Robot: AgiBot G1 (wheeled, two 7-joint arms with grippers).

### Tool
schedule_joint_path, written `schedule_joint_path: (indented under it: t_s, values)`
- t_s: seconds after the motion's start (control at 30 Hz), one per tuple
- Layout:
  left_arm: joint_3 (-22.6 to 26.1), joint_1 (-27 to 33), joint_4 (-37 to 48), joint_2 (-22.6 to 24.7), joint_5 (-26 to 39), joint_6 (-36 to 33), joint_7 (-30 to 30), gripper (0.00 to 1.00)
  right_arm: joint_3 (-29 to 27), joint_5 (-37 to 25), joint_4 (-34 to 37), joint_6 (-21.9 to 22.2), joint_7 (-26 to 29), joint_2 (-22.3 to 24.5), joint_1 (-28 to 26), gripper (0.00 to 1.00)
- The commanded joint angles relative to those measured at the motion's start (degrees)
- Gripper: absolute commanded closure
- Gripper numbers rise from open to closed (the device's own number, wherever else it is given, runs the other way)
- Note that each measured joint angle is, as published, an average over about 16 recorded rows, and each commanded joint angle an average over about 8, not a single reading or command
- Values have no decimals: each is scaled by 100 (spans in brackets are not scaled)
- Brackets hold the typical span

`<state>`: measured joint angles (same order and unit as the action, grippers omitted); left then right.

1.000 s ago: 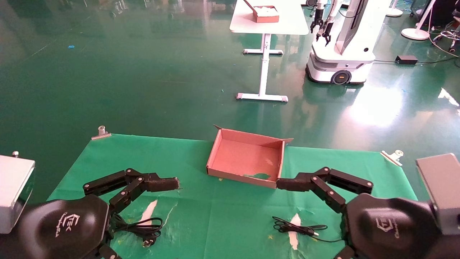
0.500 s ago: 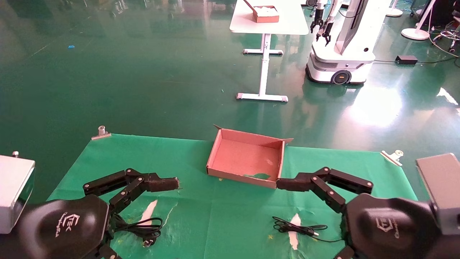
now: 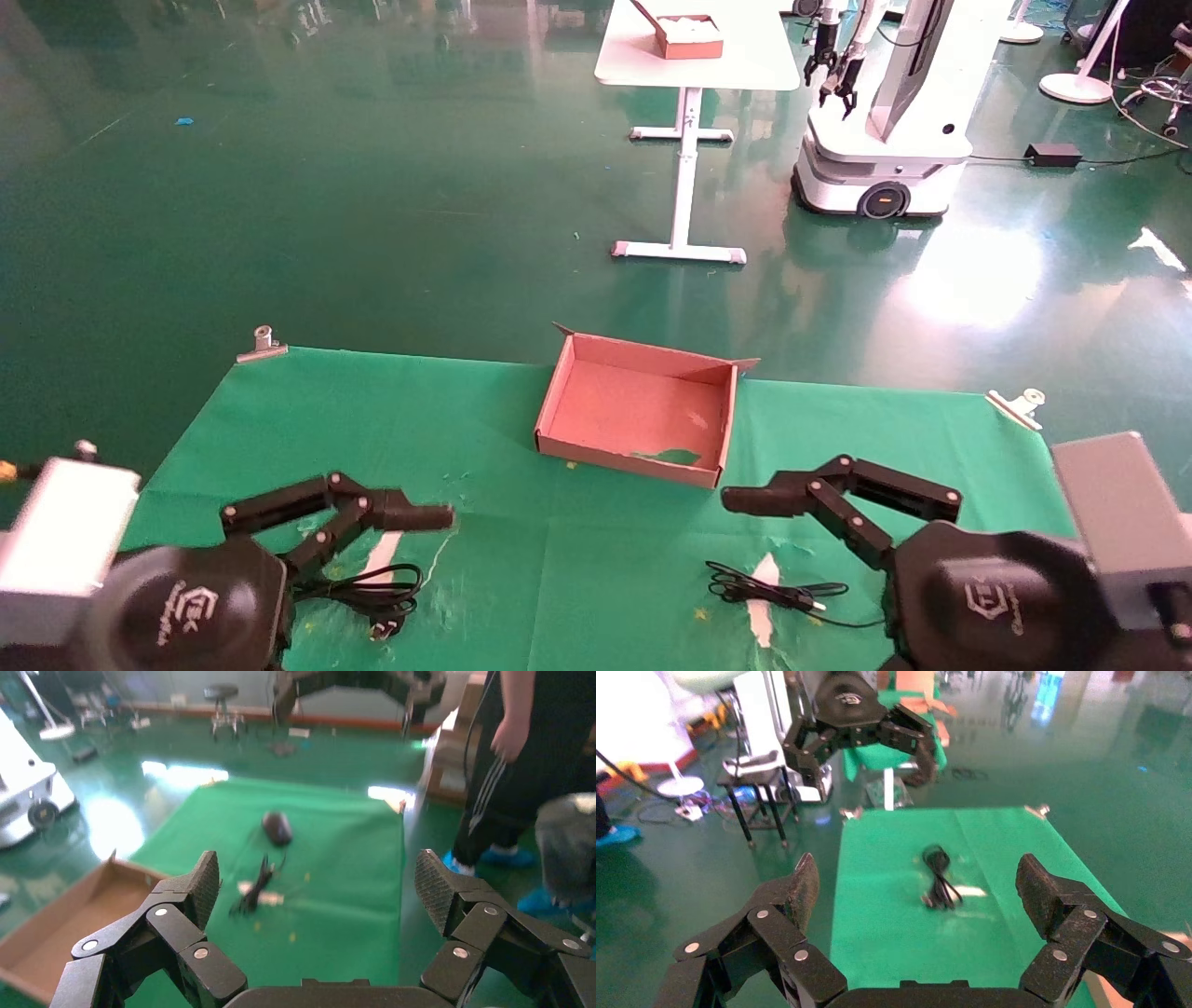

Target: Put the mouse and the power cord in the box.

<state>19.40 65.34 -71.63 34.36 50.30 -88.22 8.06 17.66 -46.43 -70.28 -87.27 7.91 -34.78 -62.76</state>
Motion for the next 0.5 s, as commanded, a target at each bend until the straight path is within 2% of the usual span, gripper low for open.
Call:
schedule_joint_path:
  t_s: [0.03,0.27,0.5]
  values:
    - [61,86,48,-25,184,-75,-48,0,35,-100,67,-44,-44,15,-22,0]
    - [794,764,762,340,1346,-222,-614,0,427,-929,856,-237,-633,-110,-317,0]
    - [1670,1820,2224,1051,2847,-62,-1648,0,1083,-2255,2238,-121,-1703,-575,-1049,0]
